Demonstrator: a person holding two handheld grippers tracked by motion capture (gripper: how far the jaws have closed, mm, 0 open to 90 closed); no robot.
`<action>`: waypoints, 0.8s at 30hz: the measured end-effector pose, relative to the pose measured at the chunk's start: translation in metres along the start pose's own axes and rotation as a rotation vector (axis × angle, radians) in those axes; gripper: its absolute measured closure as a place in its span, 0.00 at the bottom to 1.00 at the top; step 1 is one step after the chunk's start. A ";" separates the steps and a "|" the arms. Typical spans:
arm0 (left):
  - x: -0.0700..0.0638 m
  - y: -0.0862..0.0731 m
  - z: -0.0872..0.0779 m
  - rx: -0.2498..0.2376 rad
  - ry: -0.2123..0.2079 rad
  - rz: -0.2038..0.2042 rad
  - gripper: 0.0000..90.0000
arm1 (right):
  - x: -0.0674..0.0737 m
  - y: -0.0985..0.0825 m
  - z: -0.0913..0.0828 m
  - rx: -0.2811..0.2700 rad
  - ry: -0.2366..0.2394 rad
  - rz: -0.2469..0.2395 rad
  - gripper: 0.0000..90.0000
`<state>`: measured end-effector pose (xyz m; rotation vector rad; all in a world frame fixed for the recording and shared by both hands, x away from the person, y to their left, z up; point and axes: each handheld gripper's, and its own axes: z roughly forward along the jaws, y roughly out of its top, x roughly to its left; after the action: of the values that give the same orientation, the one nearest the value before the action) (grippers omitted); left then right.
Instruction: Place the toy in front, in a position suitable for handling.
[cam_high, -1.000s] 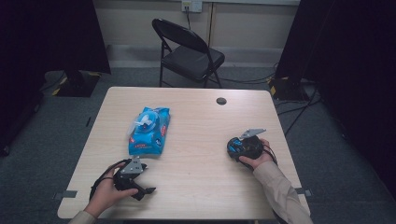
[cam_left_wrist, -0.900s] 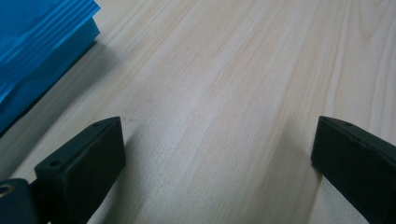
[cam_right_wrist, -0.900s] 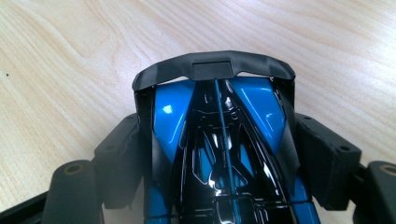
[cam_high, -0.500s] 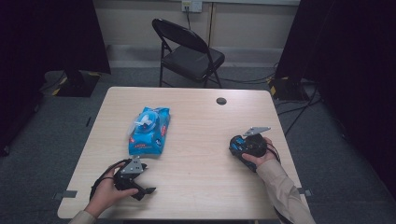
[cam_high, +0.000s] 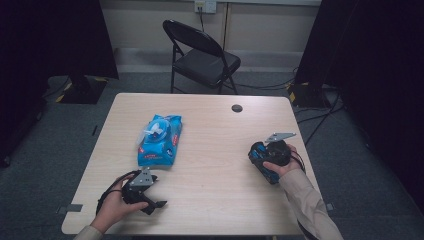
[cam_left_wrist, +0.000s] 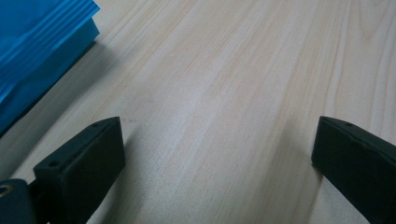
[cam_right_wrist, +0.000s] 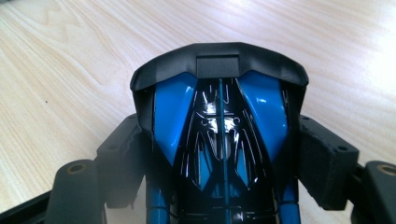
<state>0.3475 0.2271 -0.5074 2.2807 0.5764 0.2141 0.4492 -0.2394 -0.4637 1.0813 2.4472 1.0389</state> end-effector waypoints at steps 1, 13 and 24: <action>0.000 0.000 0.000 0.000 0.000 0.000 0.02 | 0.001 0.001 -0.001 -0.003 0.008 0.002 0.29; 0.000 0.000 0.000 0.002 -0.002 0.001 0.02 | 0.023 0.030 0.001 -0.009 0.052 -0.029 0.29; 0.000 0.000 0.000 0.002 -0.003 0.002 0.01 | 0.055 0.054 0.048 0.051 0.068 0.017 0.29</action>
<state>0.3475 0.2268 -0.5075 2.2834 0.5736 0.2106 0.4638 -0.1499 -0.4575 1.1014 2.5353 1.0404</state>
